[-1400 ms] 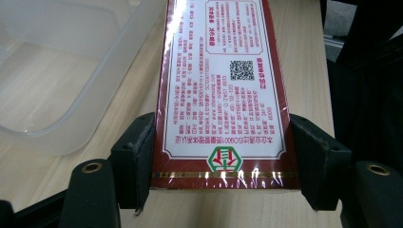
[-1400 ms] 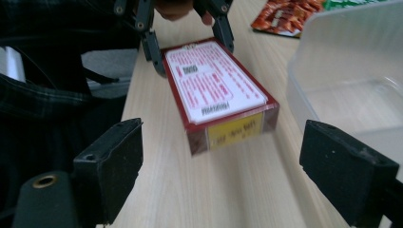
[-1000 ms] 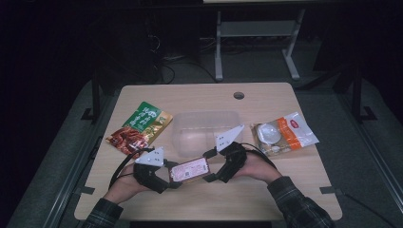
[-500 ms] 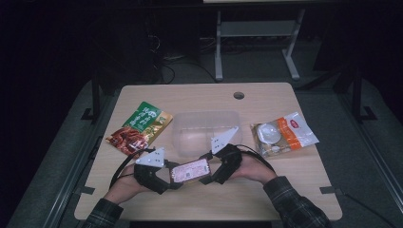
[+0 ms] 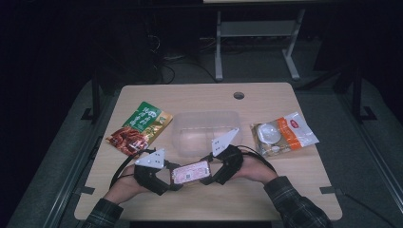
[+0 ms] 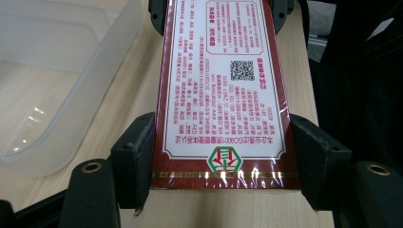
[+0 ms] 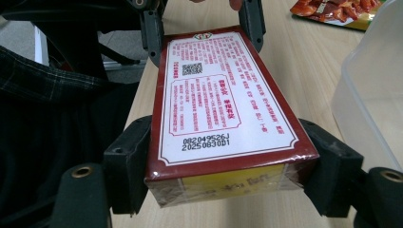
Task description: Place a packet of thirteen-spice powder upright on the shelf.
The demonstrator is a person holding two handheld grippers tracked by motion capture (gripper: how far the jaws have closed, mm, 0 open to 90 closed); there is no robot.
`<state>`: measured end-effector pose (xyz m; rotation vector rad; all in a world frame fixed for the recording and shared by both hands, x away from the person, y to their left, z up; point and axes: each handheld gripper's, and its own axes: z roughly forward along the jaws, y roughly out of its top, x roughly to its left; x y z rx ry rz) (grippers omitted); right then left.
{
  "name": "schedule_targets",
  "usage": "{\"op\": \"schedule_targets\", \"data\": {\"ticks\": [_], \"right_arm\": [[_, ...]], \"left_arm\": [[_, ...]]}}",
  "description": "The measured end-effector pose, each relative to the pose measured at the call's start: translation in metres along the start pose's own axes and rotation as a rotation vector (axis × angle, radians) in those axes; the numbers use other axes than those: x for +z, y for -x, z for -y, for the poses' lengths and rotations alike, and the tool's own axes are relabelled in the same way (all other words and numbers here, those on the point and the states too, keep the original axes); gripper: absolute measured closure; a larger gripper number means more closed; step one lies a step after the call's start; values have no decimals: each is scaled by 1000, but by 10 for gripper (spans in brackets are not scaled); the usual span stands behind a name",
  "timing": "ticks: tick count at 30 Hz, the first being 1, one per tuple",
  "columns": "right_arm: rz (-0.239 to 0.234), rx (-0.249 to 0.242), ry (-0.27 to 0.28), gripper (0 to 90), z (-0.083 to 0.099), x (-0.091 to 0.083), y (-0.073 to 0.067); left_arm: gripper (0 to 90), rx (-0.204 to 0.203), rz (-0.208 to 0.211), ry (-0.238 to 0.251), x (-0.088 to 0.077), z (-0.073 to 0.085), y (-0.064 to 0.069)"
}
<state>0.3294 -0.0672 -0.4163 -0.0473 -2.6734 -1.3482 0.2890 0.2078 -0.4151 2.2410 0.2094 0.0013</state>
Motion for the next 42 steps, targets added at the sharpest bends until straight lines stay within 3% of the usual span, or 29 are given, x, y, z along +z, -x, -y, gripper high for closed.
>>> {"op": "schedule_targets", "data": {"ticks": [8, 10, 20, 30, 34, 37, 42], "right_arm": [[16, -12, 8, 293, -3, -3, -5], [28, -37, 17, 299, -4, -4, -6], [38, -37, 39, 312, -8, -8, -12], [25, -50, 38, 315, -8, -14, -14], [30, -67, 41, 313, -9, -13, -16], [29, -63, 59, 310, -11, -14, -18], [52, -58, 139, 298, -18, -15, -23]], "left_arm": [[315, -3, 16, -21, 3, 2, -3], [313, -13, 23, -31, 6, 2, -2], [295, -3, 9, -70, 16, 1, 0], [307, -1, 38, -33, 15, 0, 2], [311, -8, 47, -47, 16, 0, 3], [312, -13, 59, -46, 18, -1, 3], [316, -22, 65, -48, 27, -2, 4]]}}
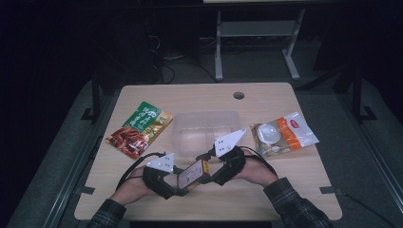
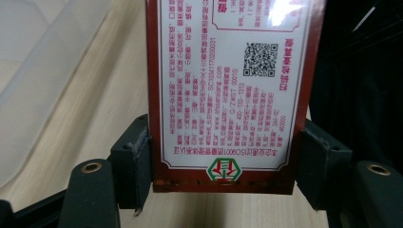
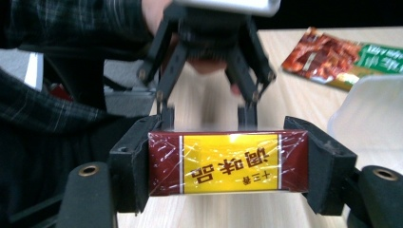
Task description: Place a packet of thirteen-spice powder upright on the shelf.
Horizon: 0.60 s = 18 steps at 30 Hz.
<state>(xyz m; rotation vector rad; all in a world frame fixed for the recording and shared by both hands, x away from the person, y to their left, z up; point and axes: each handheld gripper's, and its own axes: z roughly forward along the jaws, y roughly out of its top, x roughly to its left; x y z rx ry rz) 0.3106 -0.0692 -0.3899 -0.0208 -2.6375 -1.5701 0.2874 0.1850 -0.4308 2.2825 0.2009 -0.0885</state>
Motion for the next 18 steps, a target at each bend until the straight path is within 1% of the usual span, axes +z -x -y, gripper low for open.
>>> {"op": "schedule_targets", "data": {"ticks": [1, 2, 3, 4, 6, 7, 8, 9, 10, 11, 12, 14, 15, 16, 18], "right_arm": [[4, 7, 18, 297, -1, 0, -1], [8, 12, 31, 295, -2, 0, -1], [8, 12, 31, 295, -2, 0, -1], [15, 27, 69, 293, -2, 0, -2], [18, 29, 74, 292, -2, 0, -2], [27, 25, 84, 289, -3, -1, -2], [27, 25, 84, 289, -3, -1, -2], [33, 43, 100, 286, -3, -2, -2], [33, 43, 100, 286, -3, -2, -2], [39, 33, 112, 285, -3, -2, -1], [40, 43, 130, 279, -2, -4, 0], [41, 44, 135, 275, -2, -5, 0], [29, 63, 147, 248, 0, -7, 2], [27, 68, 149, 242, 0, -7, 2], [20, 75, 154, 233, 2, -7, 2]], "left_arm": [[316, 4, -3, -9, 4, -1, 0], [317, 4, -3, -9, 4, -1, 0], [317, 5, -9, -3, 6, -2, 1], [317, 2, -10, -7, 9, -4, 1], [317, 8, -15, -9, 11, -5, 1], [318, 5, -16, 0, 13, -5, 0], [318, 5, -16, 0, 13, -5, 0], [318, 2, -20, 4, 13, -6, 0], [318, 7, -22, 9, 14, -6, -1], [319, -8, -14, 28, 14, -7, 0], [320, -3, -16, 32, 13, -7, -1], [320, -10, -13, 45, 11, -8, -2], [320, -30, 0, 90, 10, -7, -2], [320, -32, 7, 104, 8, -8, -2], [320, -31, 8, 111, 7, -8, -2]]}}
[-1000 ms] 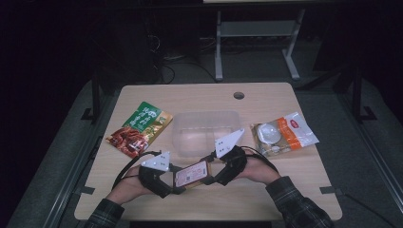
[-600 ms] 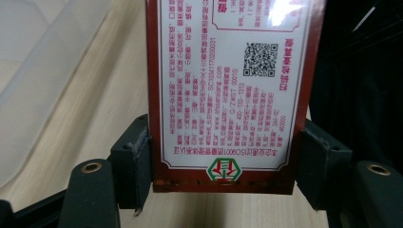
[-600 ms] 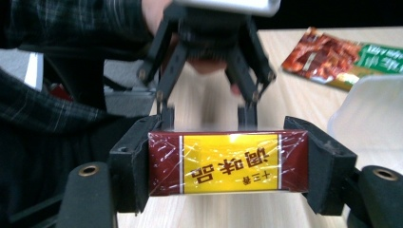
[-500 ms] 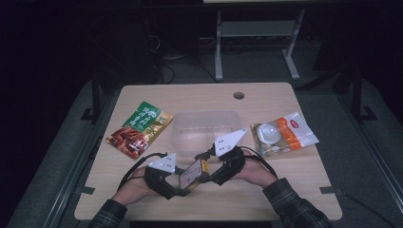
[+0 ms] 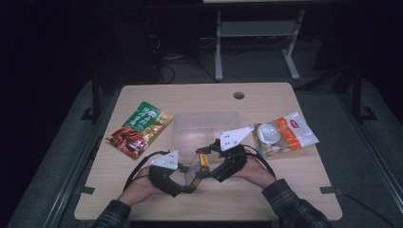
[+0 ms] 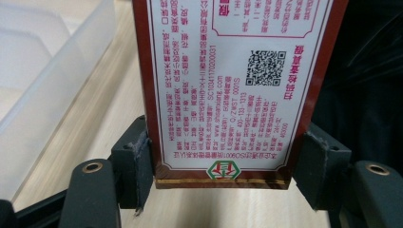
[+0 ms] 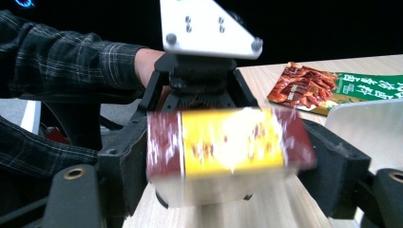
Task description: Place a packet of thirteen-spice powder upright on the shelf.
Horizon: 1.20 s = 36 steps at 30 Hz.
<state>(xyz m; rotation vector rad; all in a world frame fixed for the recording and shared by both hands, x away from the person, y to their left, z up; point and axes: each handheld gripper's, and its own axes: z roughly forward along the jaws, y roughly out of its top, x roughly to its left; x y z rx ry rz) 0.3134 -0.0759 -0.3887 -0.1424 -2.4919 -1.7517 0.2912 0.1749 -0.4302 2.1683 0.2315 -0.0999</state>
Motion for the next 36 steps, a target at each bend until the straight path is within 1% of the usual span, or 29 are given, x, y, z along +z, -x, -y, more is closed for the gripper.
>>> {"op": "schedule_targets", "data": {"ticks": [1, 2, 5, 7, 9, 13, 17, 18, 20, 21, 22, 24, 26, 27, 28, 29, 30, 31, 33, 34, 36], "right_arm": [[-1, -3, -7, 219, 1, 0, 1], [1, 6, -6, 218, 1, 1, 1], [-8, 3, 8, 235, 1, 0, 1], [-6, -6, 7, 285, 0, -1, 1], [-12, -2, 12, 289, 0, -1, 1], [-8, -11, 16, 289, -1, 1, 0], [-5, -10, 22, 290, -2, 3, -2], [-6, -13, 20, 291, -3, 5, -3], [-7, -14, 18, 292, -3, 6, -3], [-6, -10, 12, 294, -3, 7, -4], [-5, -21, 4, 296, -3, 8, -5], [1, -29, -10, 300, -4, 10, -6], [1, -22, -16, 303, -4, 10, -7], [5, -22, -16, 303, -5, 9, -7], [8, -12, -14, 304, -5, 7, -7], [8, -12, -14, 304, -5, 7, -7], [13, -21, -15, 304, -6, 6, -6], [15, -19, -14, 304, -7, 5, -6], [24, -28, -15, 305, -8, 2, -5], [35, -29, -23, 305, -9, -1, -5], [39, -31, -28, 305, -9, -3, -5]], "left_arm": [[320, 0, -3, 1, -1, 0, 0], [320, 3, -6, -4, -1, 1, 0], [320, -1, -5, -14, 0, 2, 0], [320, 6, -6, -11, 1, 2, 0], [319, 19, -12, -17, 1, 2, 0], [319, 26, -16, -23, 5, 1, 1], [317, 33, -14, -41, 9, 0, 1], [316, 37, -11, -52, 12, -1, 1], [315, 34, -9, -59, 14, -1, 2], [314, 41, -8, -72, 16, -2, 2], [313, 42, -9, -77, 17, -2, 2], [309, 44, -3, -81, 18, -1, 2], [303, 43, -12, -74, 17, 0, 2], [294, 39, -16, -70, 17, 1, 2], [243, 38, -27, -68, 17, 1, 2], [243, 36, -42, -74, 17, 1, 2], [203, 34, -47, -80, 17, 2, 2], [176, 33, -52, -79, 16, 3, 2], [145, 33, -63, -93, 13, 5, 2], [132, 22, -68, -93, 12, 7, 3], [130, 13, -84, -110, 6, 10, 2]]}}
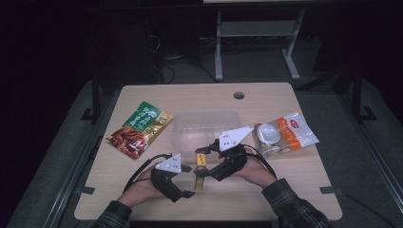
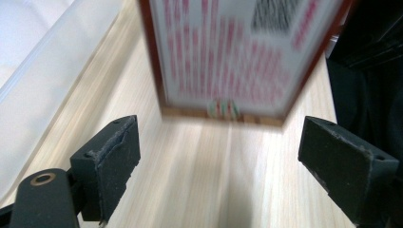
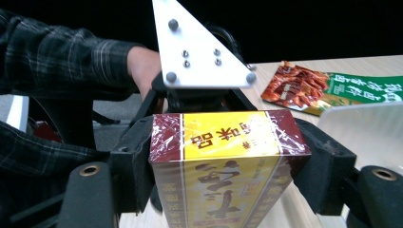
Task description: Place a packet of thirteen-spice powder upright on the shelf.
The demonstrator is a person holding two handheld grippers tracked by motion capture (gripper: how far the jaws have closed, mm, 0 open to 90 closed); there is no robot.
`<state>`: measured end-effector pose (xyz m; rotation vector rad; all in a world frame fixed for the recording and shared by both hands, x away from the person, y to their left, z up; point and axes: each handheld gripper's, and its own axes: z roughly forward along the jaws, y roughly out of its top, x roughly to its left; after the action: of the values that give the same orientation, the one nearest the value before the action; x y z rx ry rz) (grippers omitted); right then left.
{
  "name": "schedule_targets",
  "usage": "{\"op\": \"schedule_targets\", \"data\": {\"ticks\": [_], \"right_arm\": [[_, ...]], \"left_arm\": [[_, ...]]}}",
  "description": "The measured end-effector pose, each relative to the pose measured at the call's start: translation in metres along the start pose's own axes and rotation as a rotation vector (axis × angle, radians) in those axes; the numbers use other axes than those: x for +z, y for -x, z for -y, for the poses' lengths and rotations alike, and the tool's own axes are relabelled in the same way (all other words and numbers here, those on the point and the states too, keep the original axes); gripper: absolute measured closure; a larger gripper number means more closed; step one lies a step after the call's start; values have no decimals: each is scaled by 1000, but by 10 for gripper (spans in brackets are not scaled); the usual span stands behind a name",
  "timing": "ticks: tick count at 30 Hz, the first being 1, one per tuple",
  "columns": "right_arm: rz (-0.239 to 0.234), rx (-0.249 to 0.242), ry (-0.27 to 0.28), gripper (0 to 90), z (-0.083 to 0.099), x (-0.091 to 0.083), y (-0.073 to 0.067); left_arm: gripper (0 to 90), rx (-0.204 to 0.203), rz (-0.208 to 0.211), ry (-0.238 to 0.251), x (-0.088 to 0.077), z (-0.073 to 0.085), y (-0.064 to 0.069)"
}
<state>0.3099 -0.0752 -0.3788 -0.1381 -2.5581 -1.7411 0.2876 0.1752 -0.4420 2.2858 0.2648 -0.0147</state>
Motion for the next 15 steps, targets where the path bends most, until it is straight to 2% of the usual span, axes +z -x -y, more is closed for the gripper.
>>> {"op": "schedule_targets", "data": {"ticks": [3, 7, 9, 12, 15], "right_arm": [[6, 3, -6, 305, 0, -4, 2], [5, -4, -23, 305, -1, -8, 5], [8, -8, -39, 305, 0, -9, 7], [14, -16, -52, 305, -2, -11, 8], [20, -21, -56, 305, -5, -15, 10]], "left_arm": [[129, -31, -26, -11, -8, 7, -1], [131, -48, -67, -26, -19, 16, -2], [137, -76, -88, -40, -23, 20, -1], [137, -117, -88, -21, -28, 29, 1], [137, -110, -109, -28, -28, 35, 4]]}}
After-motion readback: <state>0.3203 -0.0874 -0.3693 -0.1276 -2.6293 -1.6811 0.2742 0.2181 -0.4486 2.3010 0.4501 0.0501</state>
